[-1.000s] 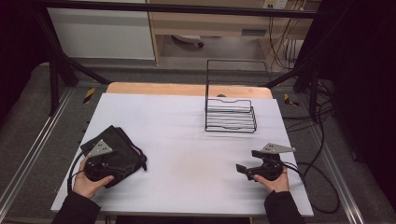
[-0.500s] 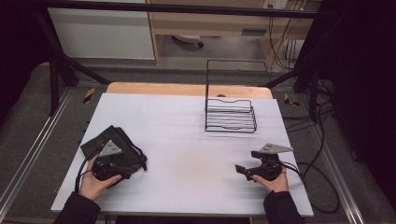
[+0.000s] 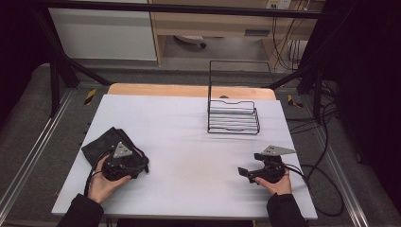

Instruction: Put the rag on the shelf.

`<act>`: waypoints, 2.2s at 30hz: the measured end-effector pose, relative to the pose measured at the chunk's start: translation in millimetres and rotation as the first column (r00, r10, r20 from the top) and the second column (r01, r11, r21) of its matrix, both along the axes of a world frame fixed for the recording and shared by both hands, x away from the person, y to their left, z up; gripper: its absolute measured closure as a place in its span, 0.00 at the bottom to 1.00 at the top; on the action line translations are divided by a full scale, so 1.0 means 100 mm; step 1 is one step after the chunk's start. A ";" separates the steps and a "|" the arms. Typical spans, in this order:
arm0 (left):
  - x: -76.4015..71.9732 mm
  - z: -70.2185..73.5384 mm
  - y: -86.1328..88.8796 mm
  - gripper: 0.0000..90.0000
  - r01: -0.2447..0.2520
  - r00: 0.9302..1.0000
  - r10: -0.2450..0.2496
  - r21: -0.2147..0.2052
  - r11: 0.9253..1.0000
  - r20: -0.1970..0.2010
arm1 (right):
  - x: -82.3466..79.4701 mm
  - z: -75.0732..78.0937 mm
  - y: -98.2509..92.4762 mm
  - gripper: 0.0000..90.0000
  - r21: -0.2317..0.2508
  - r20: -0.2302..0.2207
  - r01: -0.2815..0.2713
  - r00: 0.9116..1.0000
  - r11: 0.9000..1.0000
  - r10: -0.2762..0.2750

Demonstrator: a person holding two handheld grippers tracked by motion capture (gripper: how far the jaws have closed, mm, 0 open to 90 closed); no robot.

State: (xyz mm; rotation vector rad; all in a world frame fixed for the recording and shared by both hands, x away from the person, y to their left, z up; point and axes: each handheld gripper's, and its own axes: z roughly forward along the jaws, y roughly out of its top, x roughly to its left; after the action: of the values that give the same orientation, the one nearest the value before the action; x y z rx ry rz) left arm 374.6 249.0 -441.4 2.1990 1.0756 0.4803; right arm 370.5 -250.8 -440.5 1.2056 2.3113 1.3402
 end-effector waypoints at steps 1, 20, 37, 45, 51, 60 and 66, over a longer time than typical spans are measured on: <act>0.00 -0.01 -0.01 0.38 -0.001 1.000 0.001 0.008 1.000 0.002 | 0.00 0.00 0.00 0.02 0.000 0.000 0.000 1.000 1.000 0.000; 0.06 0.00 0.00 0.61 -0.054 0.999 0.054 0.020 0.998 -0.007 | 0.00 -0.01 0.00 0.02 -0.009 -0.008 0.001 1.000 1.000 -0.001; 0.09 0.03 0.11 0.78 -0.062 0.998 0.062 -0.032 0.998 -0.013 | 0.01 -0.01 0.01 0.03 -0.012 -0.016 -0.002 1.000 1.000 0.001; 0.05 0.02 -0.04 0.58 -0.009 1.000 0.008 -0.029 1.000 -0.011 | 0.01 -0.01 0.01 0.03 -0.011 -0.014 -0.002 1.000 1.000 0.001; 0.02 -0.02 -0.12 0.58 -0.014 0.999 0.012 0.056 0.998 0.035 | 0.00 -0.01 0.00 0.03 -0.009 -0.014 0.000 1.000 1.000 0.000; 0.02 -0.02 -0.19 0.66 -0.064 0.997 0.059 0.105 0.992 0.049 | 0.00 0.00 0.00 0.03 -0.008 -0.014 0.002 1.000 1.000 -0.002; 0.04 -0.01 -0.15 0.83 -0.088 0.995 0.083 0.101 0.991 0.056 | 0.00 0.00 0.00 0.03 -0.009 -0.014 0.000 1.000 1.000 0.000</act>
State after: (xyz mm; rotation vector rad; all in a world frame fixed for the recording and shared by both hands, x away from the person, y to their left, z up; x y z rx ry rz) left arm 378.3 233.8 -442.5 2.2237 1.1441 0.6404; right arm 370.6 -250.7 -441.0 1.2166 2.3246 1.3236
